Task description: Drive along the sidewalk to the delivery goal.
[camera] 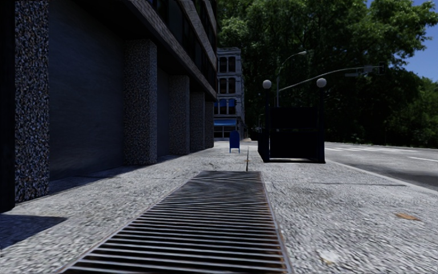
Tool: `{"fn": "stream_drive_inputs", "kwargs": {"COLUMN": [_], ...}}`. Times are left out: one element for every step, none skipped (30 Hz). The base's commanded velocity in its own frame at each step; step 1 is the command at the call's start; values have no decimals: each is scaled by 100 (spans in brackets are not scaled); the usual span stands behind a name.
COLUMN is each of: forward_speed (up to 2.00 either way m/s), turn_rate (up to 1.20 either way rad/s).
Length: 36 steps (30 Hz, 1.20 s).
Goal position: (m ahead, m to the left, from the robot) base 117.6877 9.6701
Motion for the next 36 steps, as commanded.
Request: {"fn": "stream_drive_inputs", "kwargs": {"forward_speed": [200,200,200,200,200,200,200,200,200,200,200,200,200,200,200,200,200,200,200,200,200,200,200,200,200,200,200,200,200,200,200,200,200,200,200,200], "turn_rate": [0,0,0,0,0,0,0,0,0,0,0,0,0,0,0,0,0,0,0,0,0,0,0,0,0,0,0,0,0,0,0,0,0,0,0,0]}}
